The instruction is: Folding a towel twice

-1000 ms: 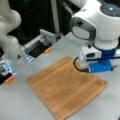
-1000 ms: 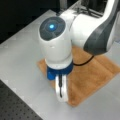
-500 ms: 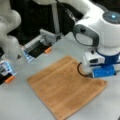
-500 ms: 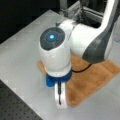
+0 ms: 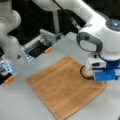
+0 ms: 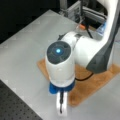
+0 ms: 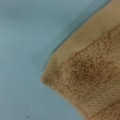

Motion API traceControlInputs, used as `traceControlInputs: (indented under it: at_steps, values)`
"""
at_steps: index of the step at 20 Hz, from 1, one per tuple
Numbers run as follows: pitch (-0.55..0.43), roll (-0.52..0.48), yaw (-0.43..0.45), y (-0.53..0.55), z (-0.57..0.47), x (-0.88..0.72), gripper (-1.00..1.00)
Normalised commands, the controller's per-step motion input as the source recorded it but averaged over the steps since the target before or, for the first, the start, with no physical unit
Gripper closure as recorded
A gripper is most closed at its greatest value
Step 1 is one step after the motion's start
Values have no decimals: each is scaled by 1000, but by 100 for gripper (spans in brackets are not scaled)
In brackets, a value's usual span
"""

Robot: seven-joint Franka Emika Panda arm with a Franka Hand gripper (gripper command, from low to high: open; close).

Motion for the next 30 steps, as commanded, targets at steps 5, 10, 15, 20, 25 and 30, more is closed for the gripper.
traceControlInputs:
  at_steps: [5,10,15,20,25,30]
  values:
    - [141,-253,88,208,-53,173,-100]
    - [139,-256,162,111,29,22,-100]
    - [109,-254,149,15,-39,-28,-100]
    - [23,-232,132,-79,-132,20,-100]
    - [-38,-176,93,-74,-169,54,-100]
    - [-34,-139,58,-26,-110,63,-100]
